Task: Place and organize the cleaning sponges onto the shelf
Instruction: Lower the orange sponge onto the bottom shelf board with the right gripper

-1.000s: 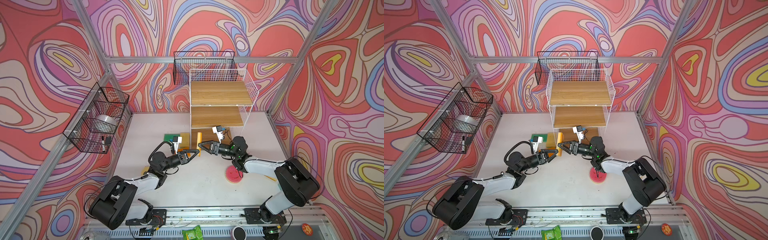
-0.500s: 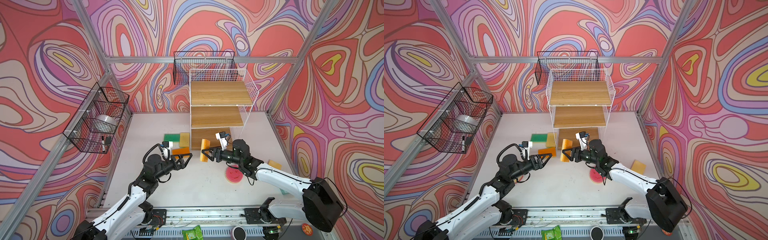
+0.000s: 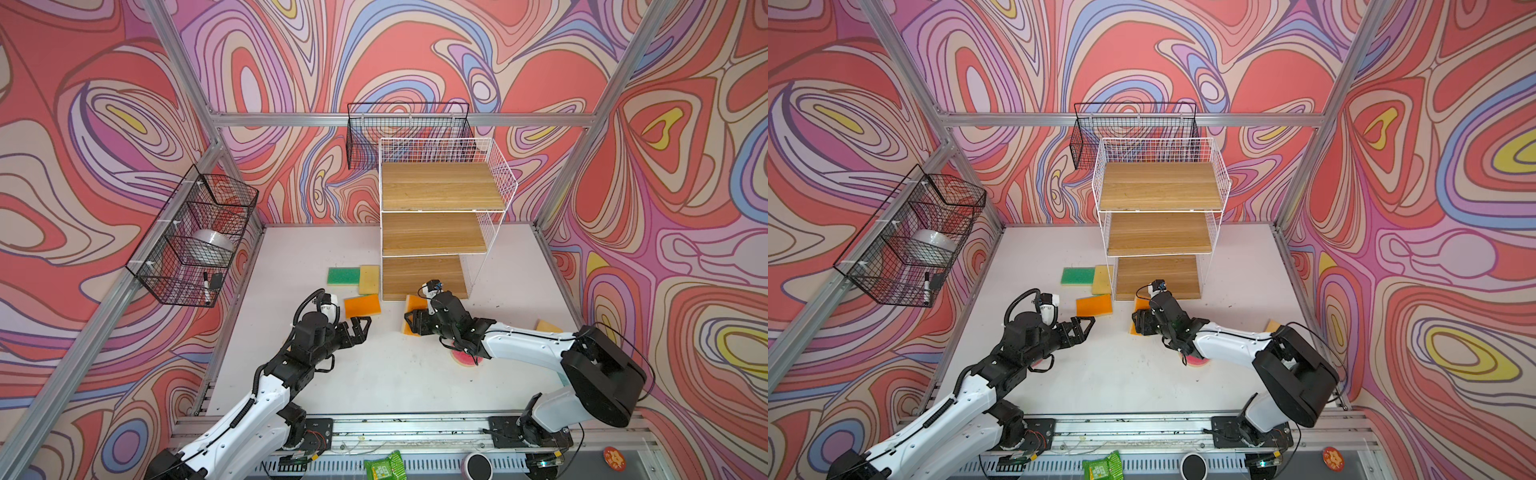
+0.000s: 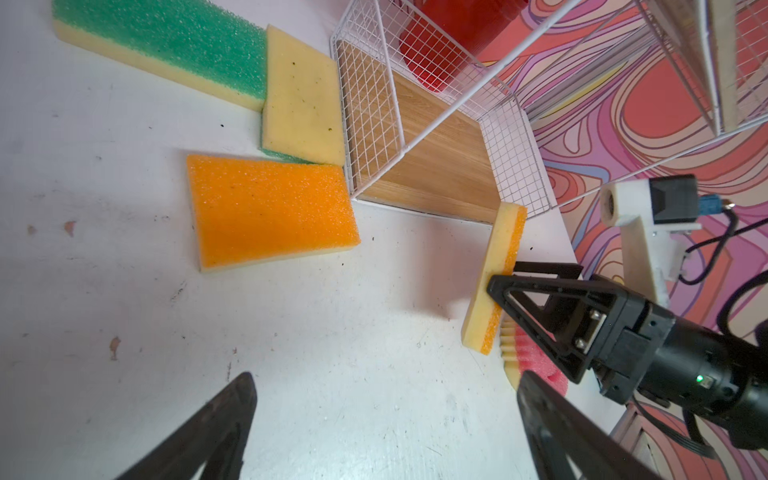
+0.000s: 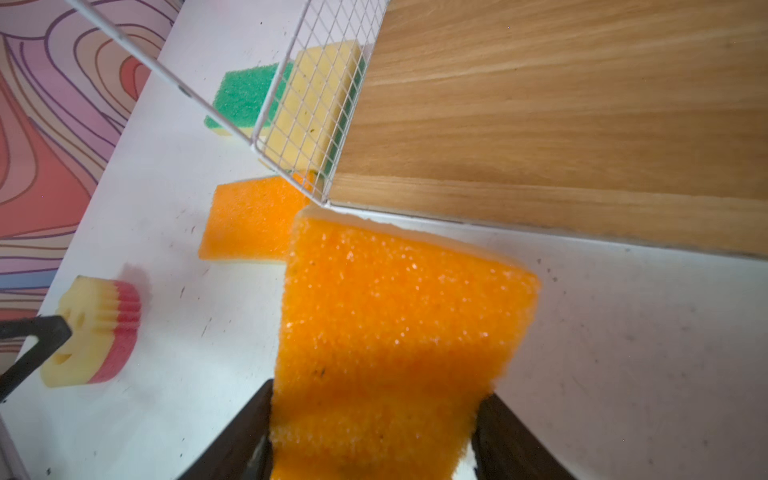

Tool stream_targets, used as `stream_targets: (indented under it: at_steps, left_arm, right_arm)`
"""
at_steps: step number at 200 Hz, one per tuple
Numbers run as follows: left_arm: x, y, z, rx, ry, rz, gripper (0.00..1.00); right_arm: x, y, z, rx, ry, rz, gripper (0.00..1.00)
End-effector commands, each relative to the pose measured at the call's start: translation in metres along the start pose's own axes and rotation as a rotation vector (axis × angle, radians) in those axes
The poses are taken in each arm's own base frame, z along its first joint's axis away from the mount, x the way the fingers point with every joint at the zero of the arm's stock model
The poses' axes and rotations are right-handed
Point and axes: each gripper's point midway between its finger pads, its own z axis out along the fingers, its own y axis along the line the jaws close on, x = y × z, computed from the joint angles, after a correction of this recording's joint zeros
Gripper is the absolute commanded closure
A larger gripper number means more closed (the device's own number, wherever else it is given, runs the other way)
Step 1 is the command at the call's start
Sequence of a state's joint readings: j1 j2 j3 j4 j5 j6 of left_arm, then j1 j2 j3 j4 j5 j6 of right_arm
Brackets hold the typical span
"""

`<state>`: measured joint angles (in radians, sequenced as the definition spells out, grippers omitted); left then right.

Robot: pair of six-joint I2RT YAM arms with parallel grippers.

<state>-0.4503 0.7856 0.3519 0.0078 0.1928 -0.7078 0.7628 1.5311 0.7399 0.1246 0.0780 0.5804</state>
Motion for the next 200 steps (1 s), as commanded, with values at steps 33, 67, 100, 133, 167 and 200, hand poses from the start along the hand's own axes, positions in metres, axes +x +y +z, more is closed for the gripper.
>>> stream_targets:
  at_steps: [33, 67, 100, 133, 167, 200]
  left_arm:
    - [-0.007, 0.006, -0.002, -0.052, -0.018, 0.018, 0.01]
    - [-0.006, 0.005, -0.001, -0.041, -0.018, 0.018, 0.02]
    - [-0.004, 0.004, 0.0, -0.033, -0.011, 0.021, 0.01]
    - [-0.004, 0.005, -0.002, -0.04, -0.013, 0.022, 0.02]
    - [-0.005, 0.005, -0.006, -0.041, -0.021, 0.029, 0.02]
    - [-0.007, 0.005, -0.007, -0.042, -0.03, 0.03, 0.02]
  right_arm:
    - [-0.023, 0.001, 0.024, 0.072, -0.058, -0.062, 0.25]
    - [-0.029, -0.007, 0.036, 0.143, -0.067, -0.088, 0.24]
    - [-0.034, -0.006, 0.046, 0.155, -0.081, -0.096, 0.23]
    - [-0.034, -0.003, 0.063, 0.149, -0.077, -0.115, 0.2]
    - [-0.034, -0.003, 0.077, 0.157, -0.078, -0.111, 0.2]
    - [-0.037, -0.004, 0.077, 0.166, -0.088, -0.111, 0.13]
